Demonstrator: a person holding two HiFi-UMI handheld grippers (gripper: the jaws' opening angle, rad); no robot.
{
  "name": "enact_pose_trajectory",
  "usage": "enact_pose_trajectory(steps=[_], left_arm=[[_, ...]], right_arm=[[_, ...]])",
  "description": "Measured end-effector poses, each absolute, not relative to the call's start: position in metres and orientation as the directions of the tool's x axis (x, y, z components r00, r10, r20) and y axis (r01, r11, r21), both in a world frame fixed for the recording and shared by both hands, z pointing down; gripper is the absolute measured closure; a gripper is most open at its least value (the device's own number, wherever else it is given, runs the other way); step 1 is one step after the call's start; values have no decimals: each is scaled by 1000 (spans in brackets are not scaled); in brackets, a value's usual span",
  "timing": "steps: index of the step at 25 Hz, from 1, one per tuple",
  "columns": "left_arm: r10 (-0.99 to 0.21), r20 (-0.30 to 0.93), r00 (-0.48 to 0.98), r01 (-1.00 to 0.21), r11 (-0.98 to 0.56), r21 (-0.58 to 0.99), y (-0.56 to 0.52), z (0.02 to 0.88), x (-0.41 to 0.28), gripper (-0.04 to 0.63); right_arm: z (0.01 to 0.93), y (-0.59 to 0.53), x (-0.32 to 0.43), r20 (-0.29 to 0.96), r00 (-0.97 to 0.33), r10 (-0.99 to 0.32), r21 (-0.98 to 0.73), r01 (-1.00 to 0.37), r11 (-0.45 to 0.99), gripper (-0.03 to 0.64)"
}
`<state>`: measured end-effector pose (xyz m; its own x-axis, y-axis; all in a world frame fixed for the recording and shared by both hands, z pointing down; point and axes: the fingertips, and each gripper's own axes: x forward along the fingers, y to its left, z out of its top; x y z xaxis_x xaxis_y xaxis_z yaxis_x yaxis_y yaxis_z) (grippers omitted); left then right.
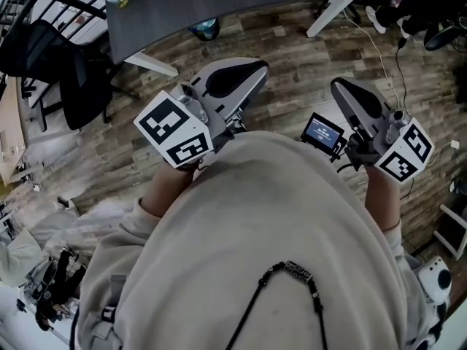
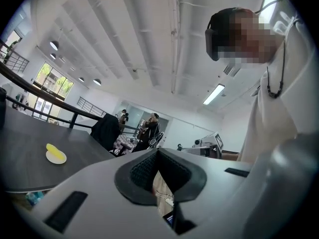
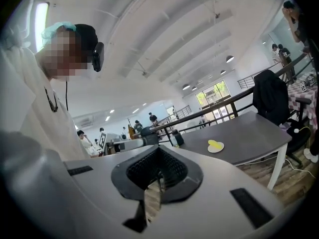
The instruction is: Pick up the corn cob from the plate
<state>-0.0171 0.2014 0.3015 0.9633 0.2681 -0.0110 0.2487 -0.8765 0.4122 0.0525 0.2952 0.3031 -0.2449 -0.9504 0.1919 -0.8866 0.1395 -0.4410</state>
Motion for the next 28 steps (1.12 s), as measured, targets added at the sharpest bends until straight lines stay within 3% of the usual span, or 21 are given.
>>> enact_pose_trajectory(steps=[8,18,28], left_arm=[[318,8,948,290,-873,392,140,312,-26,589],[282,43,958,251,-904,347,89,330,-56,589],[76,77,994,40,-919,392,27,338,-83,589]], right_arm=[[298,227,56,242,-184,-953,-412,-908,71,601],[293,181,67,185,-157,-970,-451,-891,58,601],[292,82,72,134,-316,-939,-495,-843,213,601]])
